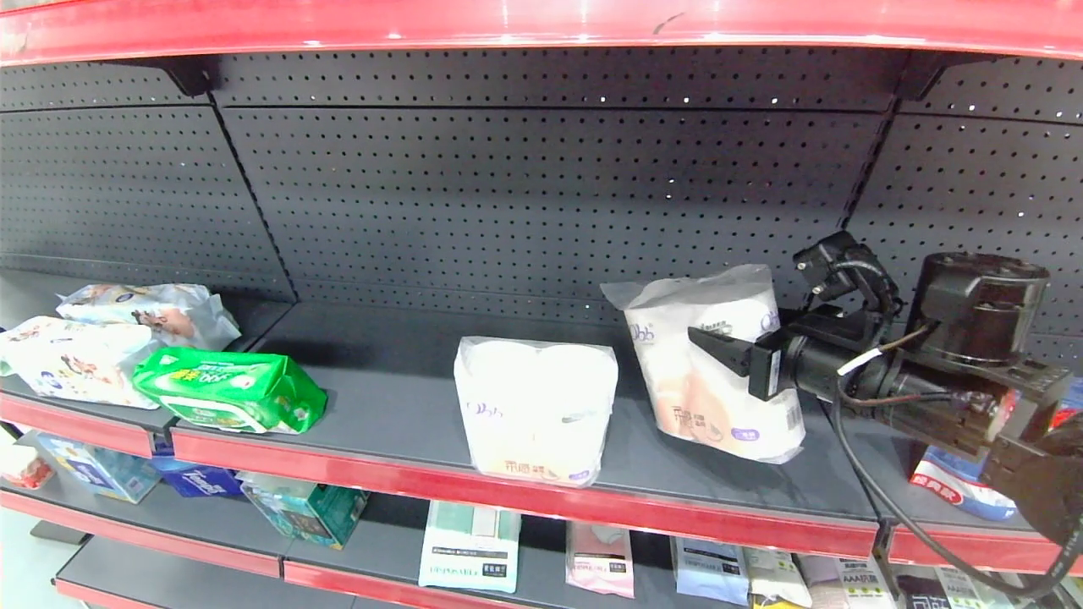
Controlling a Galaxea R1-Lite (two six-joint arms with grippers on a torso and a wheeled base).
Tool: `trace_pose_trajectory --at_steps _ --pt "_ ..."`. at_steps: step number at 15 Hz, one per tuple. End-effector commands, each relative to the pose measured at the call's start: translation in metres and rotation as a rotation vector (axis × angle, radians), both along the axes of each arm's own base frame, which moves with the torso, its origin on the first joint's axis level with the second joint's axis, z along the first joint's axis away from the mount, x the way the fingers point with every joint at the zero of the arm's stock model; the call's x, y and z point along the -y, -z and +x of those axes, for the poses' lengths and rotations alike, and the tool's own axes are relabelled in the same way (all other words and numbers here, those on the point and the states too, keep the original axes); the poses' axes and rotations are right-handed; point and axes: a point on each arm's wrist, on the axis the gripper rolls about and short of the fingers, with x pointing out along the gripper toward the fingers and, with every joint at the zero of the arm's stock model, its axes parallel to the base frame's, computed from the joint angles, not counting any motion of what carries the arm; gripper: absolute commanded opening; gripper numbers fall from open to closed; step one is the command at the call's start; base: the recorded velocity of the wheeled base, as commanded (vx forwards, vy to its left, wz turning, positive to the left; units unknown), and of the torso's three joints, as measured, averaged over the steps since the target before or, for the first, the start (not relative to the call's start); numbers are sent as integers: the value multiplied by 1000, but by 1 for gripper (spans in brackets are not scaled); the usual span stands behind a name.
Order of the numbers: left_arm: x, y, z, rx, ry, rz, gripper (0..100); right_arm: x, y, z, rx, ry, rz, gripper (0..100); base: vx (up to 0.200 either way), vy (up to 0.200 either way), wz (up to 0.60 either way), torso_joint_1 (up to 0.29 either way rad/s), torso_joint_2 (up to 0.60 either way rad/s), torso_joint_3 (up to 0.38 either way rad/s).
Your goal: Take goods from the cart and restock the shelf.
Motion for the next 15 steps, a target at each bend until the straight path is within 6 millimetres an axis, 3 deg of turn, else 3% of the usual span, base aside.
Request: trace_pose_trajectory --at_steps 1,15 --pt "0 0 0 -3 1 0 100 -5 9 12 -25 0 -6 0 0 0 0 0 0 0" --pt "0 0 0 -2 1 0 100 -15 17 30 -38 -8 -13 0 0 0 0 0 0 0"
